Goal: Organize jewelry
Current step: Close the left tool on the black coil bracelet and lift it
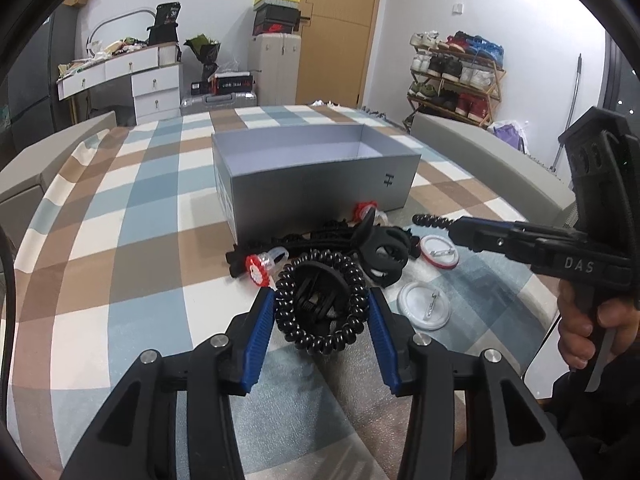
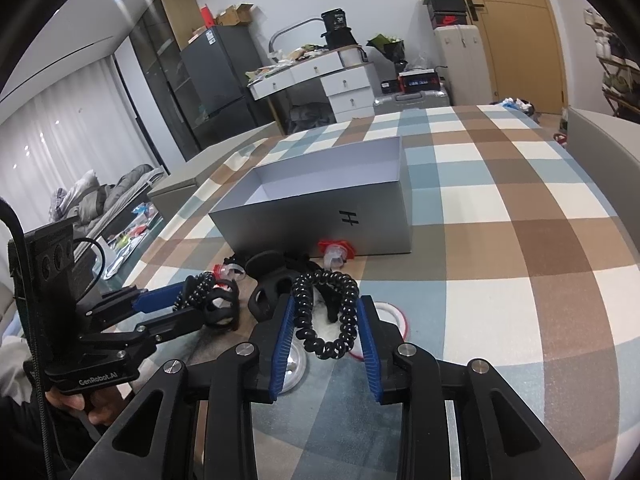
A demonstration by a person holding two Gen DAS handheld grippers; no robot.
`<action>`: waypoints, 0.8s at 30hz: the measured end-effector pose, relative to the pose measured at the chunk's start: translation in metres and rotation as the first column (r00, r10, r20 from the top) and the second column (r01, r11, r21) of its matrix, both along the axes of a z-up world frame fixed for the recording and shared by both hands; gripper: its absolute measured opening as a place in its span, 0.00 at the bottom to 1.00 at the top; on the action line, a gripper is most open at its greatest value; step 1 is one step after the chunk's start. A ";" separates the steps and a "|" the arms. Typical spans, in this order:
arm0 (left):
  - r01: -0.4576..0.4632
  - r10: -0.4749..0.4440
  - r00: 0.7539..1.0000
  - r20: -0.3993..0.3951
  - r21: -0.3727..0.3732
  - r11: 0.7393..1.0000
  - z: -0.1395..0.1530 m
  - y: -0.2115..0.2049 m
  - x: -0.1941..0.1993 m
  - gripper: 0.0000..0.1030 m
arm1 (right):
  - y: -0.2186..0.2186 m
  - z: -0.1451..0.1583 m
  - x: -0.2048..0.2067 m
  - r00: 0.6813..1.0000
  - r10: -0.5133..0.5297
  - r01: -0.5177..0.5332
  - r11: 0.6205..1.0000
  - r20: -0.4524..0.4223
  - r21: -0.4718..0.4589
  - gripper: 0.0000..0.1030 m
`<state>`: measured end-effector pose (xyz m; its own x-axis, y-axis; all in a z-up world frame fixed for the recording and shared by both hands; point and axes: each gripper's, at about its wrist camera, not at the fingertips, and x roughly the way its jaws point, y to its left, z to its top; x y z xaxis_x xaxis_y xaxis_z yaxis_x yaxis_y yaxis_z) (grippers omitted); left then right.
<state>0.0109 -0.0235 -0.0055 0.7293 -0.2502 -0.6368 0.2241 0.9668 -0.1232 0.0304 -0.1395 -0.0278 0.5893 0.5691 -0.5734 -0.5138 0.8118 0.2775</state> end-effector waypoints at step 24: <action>0.004 -0.004 1.000 0.023 -0.009 1.000 0.002 0.001 0.000 0.39 | -0.001 0.001 0.000 1.000 -0.004 0.004 1.000 0.003 -0.002 0.30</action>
<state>0.0107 -0.0227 -0.0033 0.7425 -0.2590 -0.6177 0.2307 0.9647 -0.1272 0.0299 -0.1407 -0.0273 0.5932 0.5657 -0.5728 -0.5114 0.8143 0.2745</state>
